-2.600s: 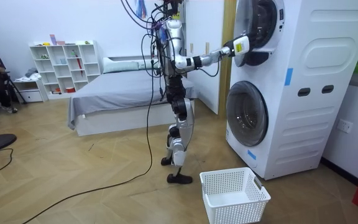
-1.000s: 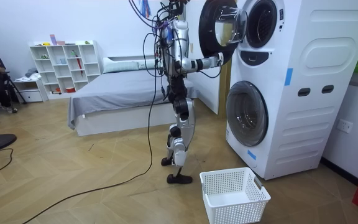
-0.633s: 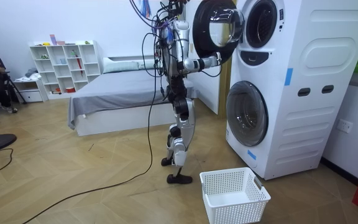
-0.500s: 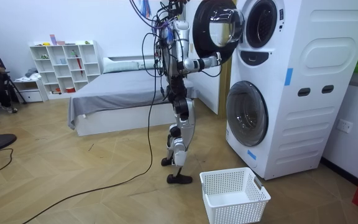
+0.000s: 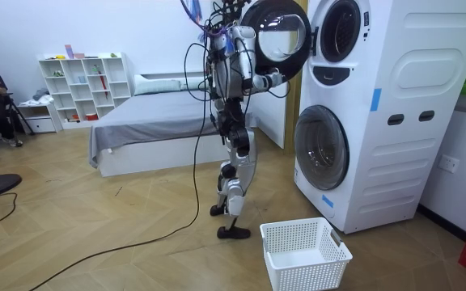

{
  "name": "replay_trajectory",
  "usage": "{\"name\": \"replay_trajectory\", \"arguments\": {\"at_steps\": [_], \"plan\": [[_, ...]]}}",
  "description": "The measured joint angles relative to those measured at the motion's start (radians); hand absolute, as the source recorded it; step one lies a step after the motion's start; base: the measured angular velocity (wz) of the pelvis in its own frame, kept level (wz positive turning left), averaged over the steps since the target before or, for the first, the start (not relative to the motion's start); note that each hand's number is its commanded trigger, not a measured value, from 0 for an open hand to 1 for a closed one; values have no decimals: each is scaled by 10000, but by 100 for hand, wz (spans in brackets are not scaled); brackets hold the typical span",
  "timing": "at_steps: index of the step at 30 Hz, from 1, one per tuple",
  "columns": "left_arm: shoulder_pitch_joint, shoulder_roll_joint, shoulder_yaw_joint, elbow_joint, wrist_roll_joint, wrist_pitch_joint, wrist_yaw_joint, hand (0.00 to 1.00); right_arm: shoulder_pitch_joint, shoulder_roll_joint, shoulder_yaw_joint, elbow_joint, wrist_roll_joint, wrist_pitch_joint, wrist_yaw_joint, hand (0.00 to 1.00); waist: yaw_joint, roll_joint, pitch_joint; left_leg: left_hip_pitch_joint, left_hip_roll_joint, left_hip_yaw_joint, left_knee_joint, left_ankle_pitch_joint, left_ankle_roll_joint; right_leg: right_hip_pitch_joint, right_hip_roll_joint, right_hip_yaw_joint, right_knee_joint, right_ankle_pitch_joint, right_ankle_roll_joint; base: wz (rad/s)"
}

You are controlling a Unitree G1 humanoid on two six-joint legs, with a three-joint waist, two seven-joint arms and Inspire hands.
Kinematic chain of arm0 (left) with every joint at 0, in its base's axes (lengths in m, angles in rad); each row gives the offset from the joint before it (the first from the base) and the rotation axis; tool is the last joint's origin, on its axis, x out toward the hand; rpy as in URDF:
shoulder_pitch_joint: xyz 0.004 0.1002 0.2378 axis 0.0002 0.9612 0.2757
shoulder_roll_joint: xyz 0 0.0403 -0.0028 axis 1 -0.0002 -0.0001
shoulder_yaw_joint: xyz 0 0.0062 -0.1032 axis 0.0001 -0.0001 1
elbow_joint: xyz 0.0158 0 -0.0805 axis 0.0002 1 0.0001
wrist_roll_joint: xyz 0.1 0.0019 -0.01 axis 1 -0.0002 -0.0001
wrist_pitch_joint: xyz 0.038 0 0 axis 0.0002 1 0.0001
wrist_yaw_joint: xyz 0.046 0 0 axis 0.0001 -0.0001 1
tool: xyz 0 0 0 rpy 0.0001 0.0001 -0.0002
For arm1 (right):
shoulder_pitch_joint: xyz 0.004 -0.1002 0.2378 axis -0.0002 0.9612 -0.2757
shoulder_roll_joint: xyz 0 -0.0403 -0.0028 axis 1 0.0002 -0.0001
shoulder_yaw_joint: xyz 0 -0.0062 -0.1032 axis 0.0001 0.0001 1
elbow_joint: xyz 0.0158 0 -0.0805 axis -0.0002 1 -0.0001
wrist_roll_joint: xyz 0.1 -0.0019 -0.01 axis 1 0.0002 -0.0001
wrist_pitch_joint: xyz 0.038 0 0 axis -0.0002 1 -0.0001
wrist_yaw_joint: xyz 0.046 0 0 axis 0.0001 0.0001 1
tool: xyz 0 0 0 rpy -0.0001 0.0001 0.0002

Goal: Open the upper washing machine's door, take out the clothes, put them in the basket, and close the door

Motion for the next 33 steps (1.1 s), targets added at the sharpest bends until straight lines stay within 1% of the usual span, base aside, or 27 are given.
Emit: {"name": "replay_trajectory", "arguments": {"at_steps": [2, 8, 13, 20, 27, 29, 30, 31, 32, 33], "plan": [[2, -10, 16, -2, 0, 3, -20, 0, -14, 12, 2, 1, 0, 7, 15, 0, 15, 4, 2, -49, 1, 0, 14, 0, 1, 5, 0, 2, 0, -5, 8, 16], [8, -109, 53, -8, 16, 15, -24, 0, -17, 17, 31, 65, -66, 90, 81, 0, 238, 32, 19, -72, -3, 1, 19, 25, 39, 22, -52, 39, -7, -66, -5, 6], [-90, -237, 52, -15, 15, 17, -13, 0, -240, 85, 211, 211, -47, 90, -87, 0, 448, 94, 61, -90, -18, 3, 11, 32, 48, -5, -62, 25, -9, -67, -4, 0], [-124, -270, 48, -17, 18, 18, 16, 0, -439, 308, 242, 246, -35, 90, -480, 0, 453, 103, 66, -117, -92, -8, -8, 39, 60, -16, -96, -30, -13, -94, 35, 2], [-47, -348, 90, -9, 422, 33, 47, 0, -585, 355, 228, 244, -458, 108, -1132, 0, 470, 106, 63, -40, -107, -12, -54, 40, 63, 37, -107, -36, 14, -88, 43, 0], [-33, -369, 97, -17, 416, 99, 39, 0, -584, 349, 154, 278, -711, 104, -1402, 0, 386, 125, 73, -50, -111, -47, -46, 43, 67, 59, -103, -52, 12, -88, 43, 7], [10, -376, 135, -24, 420, 136, 32, 0, -581, 340, 39, 322, -1129, 105, -1630, 0, 224, 127, 74, -45, -114, -57, 2, 42, 68, 82, -113, -112, 11, -88, 43, 15], [110, -432, 370, -36, 420, 176, 16, 0, -555, 317, -172, 331, -1696, 105, -1839, 0, 79, 147, 78, -34, -115, -51, 2, 44, 72, 114, -119, -105, 11, -88, 43, 14], [155, -456, 491, -47, 405, 186, 17, 0, -544, 252, -303, 379, -1920, 92, -1963, 0, -1, 146, 77, -39, -117, -50, 2, 50, 82, 124, -121, -97, 9, -88, 44, 8], [288, -462, 607, -106, 407, 224, 19, 0, -527, 220, -562, 586, -2319, 88, -2266, 0, -196, 152, 73, -44, -119, -34, -10, 62, 102, 156, -126, -101, 6, -88, 44, 6]]}}
